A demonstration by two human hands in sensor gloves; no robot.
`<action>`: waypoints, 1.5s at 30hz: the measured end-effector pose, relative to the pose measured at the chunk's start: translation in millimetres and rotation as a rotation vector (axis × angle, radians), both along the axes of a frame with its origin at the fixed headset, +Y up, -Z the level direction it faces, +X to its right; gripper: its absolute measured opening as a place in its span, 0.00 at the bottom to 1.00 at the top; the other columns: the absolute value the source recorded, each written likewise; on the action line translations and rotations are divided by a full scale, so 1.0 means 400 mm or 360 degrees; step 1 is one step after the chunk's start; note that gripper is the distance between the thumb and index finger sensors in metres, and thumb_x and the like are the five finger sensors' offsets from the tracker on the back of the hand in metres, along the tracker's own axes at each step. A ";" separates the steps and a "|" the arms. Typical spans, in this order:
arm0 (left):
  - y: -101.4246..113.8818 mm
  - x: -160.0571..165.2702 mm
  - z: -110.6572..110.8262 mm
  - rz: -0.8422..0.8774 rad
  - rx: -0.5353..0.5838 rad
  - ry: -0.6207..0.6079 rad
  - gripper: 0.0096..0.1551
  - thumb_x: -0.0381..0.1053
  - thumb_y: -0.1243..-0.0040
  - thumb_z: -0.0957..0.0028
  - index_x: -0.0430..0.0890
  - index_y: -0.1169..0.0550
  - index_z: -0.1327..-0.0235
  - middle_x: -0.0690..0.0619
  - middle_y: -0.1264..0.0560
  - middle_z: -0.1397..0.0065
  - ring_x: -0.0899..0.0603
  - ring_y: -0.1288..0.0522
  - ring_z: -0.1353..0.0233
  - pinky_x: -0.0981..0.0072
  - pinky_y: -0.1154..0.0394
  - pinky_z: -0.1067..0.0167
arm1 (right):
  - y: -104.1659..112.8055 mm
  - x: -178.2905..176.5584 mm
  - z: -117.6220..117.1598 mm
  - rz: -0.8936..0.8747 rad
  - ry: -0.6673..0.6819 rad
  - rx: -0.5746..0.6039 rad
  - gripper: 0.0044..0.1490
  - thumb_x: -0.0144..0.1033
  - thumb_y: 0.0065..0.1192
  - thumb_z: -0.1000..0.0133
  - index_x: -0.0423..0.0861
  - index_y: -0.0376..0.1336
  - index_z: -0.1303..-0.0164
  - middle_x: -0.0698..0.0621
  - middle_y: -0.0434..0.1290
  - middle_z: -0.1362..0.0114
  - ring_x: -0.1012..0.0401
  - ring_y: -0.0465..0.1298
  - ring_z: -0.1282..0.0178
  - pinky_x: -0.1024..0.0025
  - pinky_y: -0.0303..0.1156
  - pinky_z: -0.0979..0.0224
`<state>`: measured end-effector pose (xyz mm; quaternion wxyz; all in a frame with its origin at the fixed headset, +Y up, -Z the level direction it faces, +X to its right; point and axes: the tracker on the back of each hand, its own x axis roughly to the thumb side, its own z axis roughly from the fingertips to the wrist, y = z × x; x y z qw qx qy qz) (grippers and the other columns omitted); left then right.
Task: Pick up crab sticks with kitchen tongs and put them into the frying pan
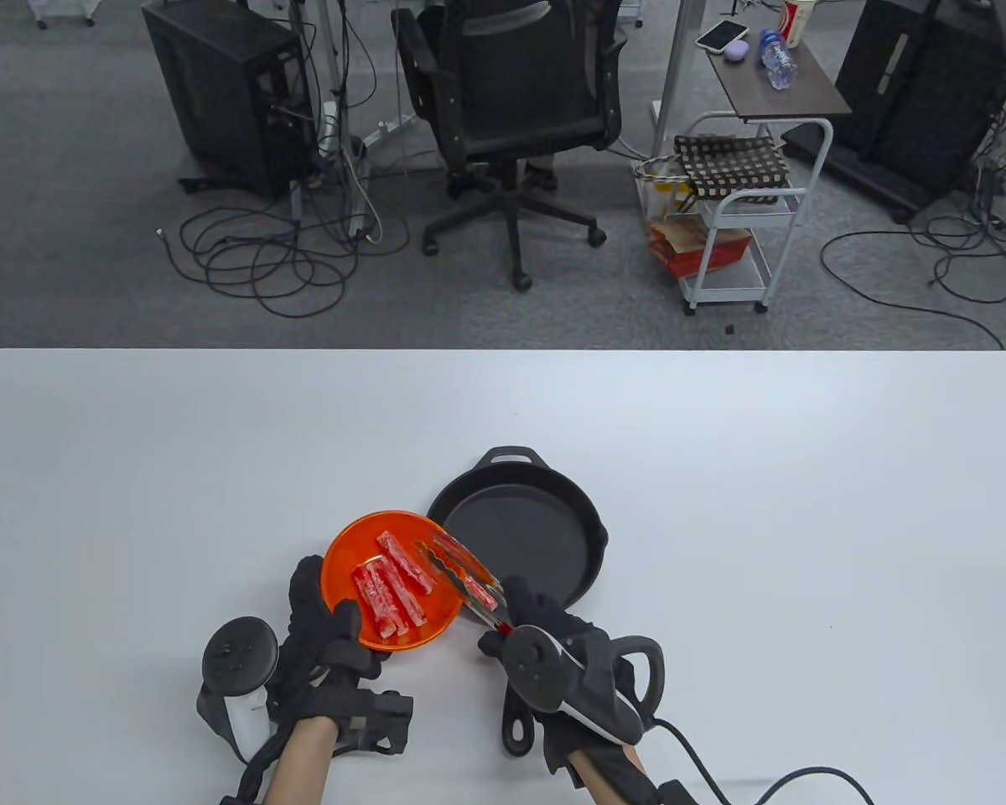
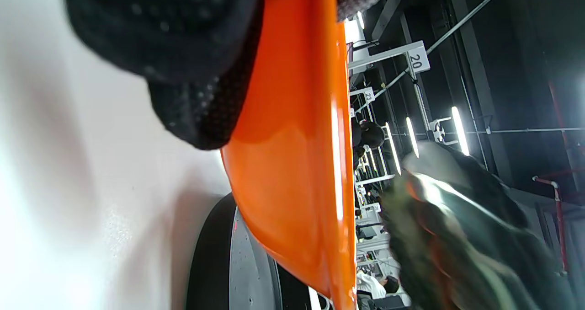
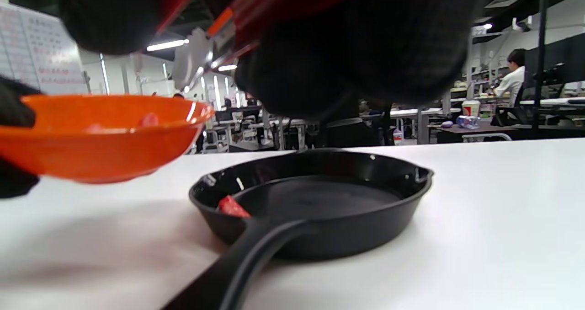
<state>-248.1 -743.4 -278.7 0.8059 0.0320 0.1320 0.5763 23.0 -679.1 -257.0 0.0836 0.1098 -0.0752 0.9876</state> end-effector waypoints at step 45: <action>0.008 0.000 0.001 -0.0105 0.0054 -0.0007 0.40 0.43 0.45 0.39 0.51 0.47 0.17 0.37 0.34 0.22 0.40 0.12 0.67 0.68 0.13 0.76 | 0.004 0.051 -0.017 -0.0134 -0.0107 0.0053 0.40 0.55 0.60 0.43 0.48 0.61 0.22 0.45 0.79 0.37 0.57 0.86 0.60 0.61 0.83 0.60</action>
